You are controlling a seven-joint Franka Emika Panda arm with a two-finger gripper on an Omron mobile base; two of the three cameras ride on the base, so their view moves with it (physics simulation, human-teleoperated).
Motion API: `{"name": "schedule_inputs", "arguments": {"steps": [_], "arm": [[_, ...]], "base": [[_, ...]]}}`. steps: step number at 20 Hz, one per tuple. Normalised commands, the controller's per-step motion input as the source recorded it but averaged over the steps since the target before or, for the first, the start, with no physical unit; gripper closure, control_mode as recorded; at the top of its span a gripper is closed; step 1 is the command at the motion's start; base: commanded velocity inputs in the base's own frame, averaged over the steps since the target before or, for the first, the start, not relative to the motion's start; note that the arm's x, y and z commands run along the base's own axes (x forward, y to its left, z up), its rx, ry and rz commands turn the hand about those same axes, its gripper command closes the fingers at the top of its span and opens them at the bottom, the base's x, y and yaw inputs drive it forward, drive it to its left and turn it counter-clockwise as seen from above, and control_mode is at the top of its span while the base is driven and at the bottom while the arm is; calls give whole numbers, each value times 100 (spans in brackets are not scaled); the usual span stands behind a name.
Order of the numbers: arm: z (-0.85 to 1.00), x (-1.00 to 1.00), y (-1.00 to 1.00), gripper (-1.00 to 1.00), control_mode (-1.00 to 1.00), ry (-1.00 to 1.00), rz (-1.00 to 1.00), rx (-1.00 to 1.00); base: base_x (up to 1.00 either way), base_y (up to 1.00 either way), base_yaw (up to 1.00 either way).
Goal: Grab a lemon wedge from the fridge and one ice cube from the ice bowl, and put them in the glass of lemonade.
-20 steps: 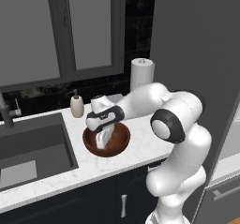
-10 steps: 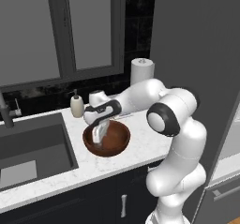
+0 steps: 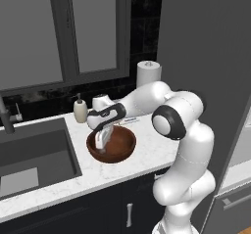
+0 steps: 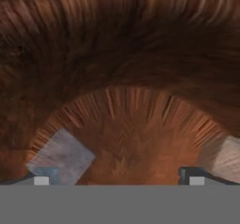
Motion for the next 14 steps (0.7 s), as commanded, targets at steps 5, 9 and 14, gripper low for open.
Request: {"name": "schedule_inputs", "arguments": {"steps": [5, 9, 14], "arm": [[-6, -56, 0, -100, -100, -3, 0, 5], [0, -2, 0, -100, -100, -1, 0, 2], [0, 25, 12, -100, -100, -1, -3, 6]], "base": [[0, 0, 0], [0, 0, 0], [0, 0, 0]]}}
